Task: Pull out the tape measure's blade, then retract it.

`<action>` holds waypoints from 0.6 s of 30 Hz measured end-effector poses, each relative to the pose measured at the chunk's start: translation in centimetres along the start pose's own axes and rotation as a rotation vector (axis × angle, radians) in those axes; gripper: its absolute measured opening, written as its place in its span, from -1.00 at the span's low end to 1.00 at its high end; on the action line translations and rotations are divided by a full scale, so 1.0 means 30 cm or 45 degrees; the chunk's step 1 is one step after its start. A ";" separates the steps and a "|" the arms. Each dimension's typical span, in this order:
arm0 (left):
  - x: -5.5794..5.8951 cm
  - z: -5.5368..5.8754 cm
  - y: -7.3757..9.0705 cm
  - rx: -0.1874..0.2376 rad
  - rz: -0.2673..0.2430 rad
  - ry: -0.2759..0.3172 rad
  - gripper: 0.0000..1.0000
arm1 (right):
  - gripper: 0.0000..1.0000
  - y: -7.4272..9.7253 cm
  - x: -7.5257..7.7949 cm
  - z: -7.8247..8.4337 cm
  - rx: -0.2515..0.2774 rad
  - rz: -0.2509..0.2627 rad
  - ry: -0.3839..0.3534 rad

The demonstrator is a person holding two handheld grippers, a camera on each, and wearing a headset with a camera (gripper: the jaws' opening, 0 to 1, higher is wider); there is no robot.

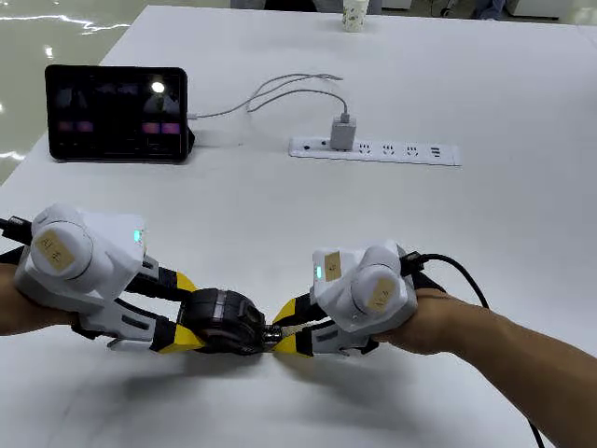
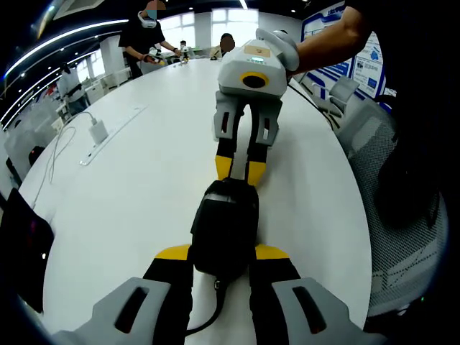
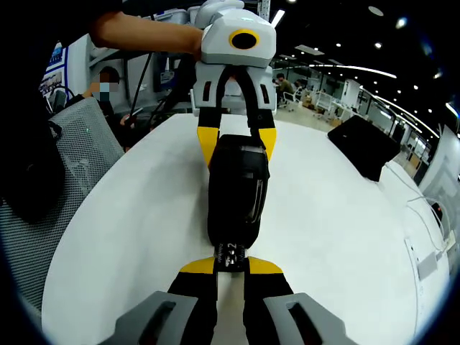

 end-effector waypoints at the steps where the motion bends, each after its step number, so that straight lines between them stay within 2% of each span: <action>1: 0.000 0.000 0.000 0.001 0.000 0.001 -0.52 | -0.82 0.002 0.000 0.002 0.000 0.000 0.001; 18: 0.001 -0.001 0.000 -0.002 0.000 0.007 -0.52 | -0.81 0.036 0.007 0.031 -0.023 -0.002 -0.006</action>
Point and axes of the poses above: the centre of the closed fingertips' face, and the gripper's own axes: y roughly backward along the fingers, x roughly to its right, z roughly out of its underside, the point moved 6 cm from there along y, roughly backward along the fingers, and after that the axes turned 10 degrees about z, right-handed, at the moved point
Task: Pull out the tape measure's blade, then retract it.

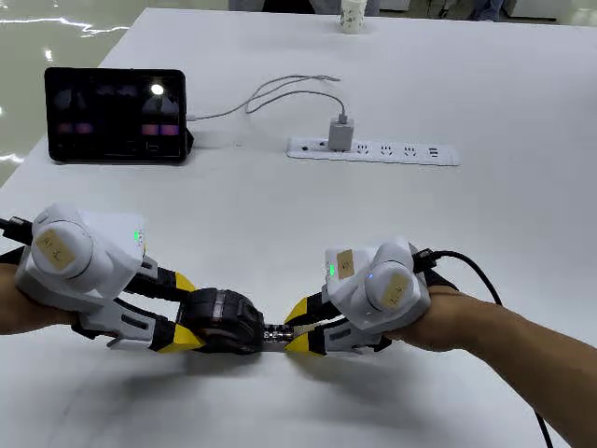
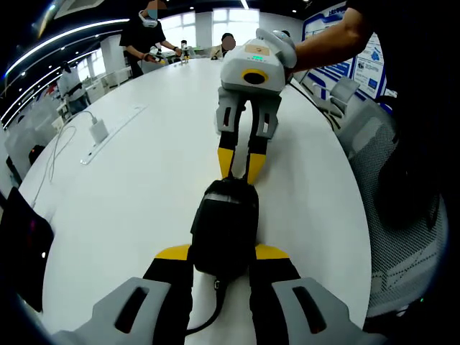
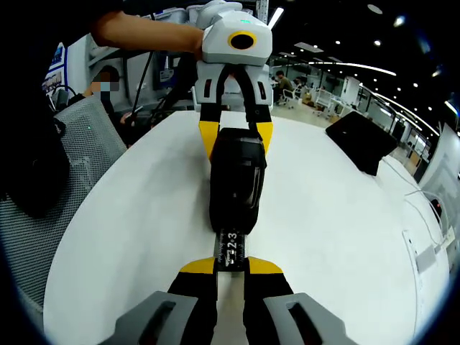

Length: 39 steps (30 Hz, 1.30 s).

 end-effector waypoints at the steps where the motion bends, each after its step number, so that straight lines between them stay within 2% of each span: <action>1: 0.000 0.000 0.000 0.000 0.000 0.000 -0.52 | -0.81 0.002 0.000 0.002 -0.001 0.000 -0.002; 10: 0.000 0.000 -0.001 -0.008 -0.001 0.001 -0.52 | -0.81 0.027 0.000 0.025 -0.016 0.002 -0.012; 39: 0.003 -0.008 -0.004 -0.087 0.003 -0.004 -0.52 | -0.81 0.104 -0.002 0.090 -0.042 0.026 -0.038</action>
Point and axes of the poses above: the centre of the closed fingertips' face, and the gripper's own axes: y roughly backward along the fingers, x roughly to its right, z roughly out of its underside, the point moved 6 cm from there along y, roughly backward along the fingers, and after that the axes turned 10 degrees about z, right-handed, at the moved point
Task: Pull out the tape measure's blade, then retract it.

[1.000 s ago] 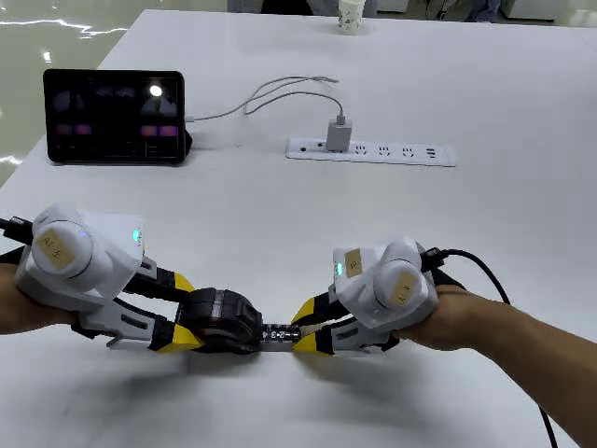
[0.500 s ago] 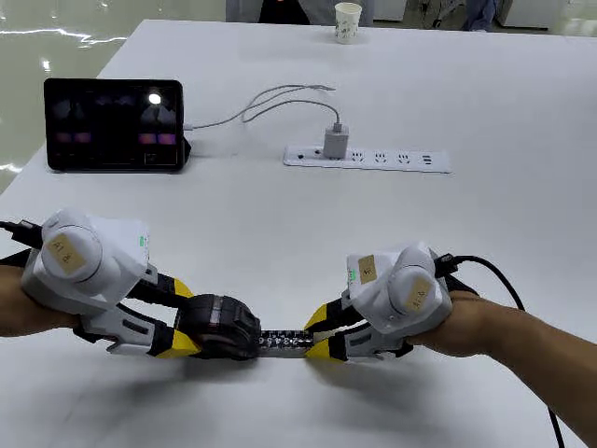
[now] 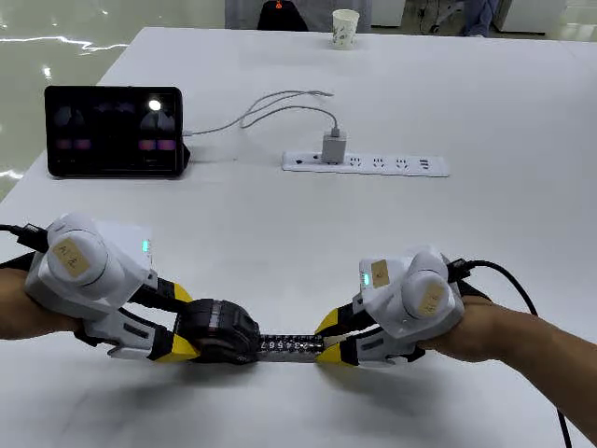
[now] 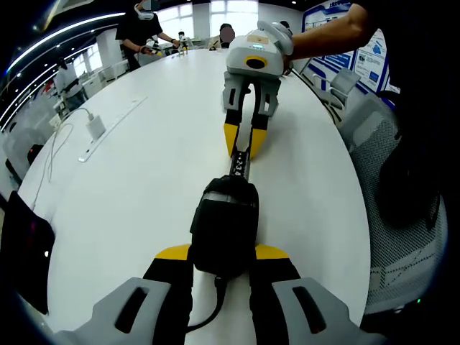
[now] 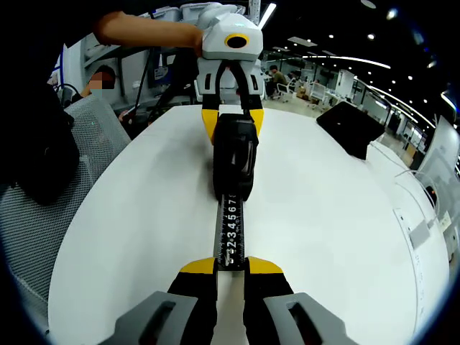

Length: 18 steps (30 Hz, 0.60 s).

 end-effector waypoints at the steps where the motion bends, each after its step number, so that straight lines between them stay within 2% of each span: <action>1: 0.000 0.000 0.000 -0.001 0.000 0.000 -0.52 | -0.81 0.002 0.000 0.002 0.000 0.000 -0.001; 18: -0.002 0.000 0.001 -0.008 0.000 0.006 -0.52 | -0.81 0.048 0.004 0.047 -0.015 0.014 -0.012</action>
Point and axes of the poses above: the centre of the closed fingertips' face, and the gripper's own axes: y roughly backward along the fingers, x roughly to its right, z roughly out of its underside, the point moved 6 cm from there along y, roughly backward along the fingers, and after that the axes turned 10 degrees about z, right-handed, at the moved point
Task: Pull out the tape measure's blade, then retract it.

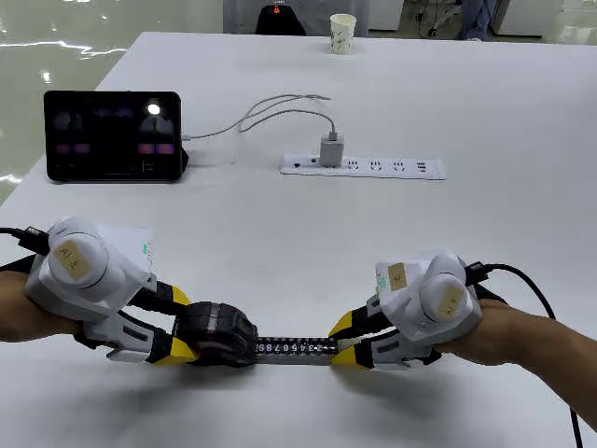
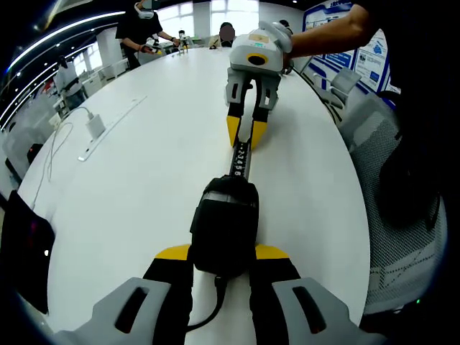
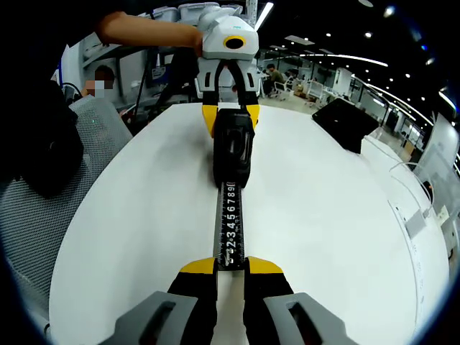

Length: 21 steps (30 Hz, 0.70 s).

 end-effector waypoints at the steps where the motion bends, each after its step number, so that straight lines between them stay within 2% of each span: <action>1: 0.000 0.000 0.000 -0.001 0.000 0.000 -0.52 | -0.81 0.004 0.000 0.005 -0.002 0.001 -0.001; 21: 0.001 -0.001 0.001 -0.014 -0.003 0.003 -0.52 | -0.81 0.069 0.006 0.066 -0.040 0.019 -0.019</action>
Point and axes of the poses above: the centre of the closed fingertips' face, and the gripper's own axes: y roughly backward along the fingers, x roughly to its right, z roughly out of its underside, the point moved 6 cm from there along y, roughly backward along the fingers, and after that the axes turned 10 degrees about z, right-handed, at the moved point
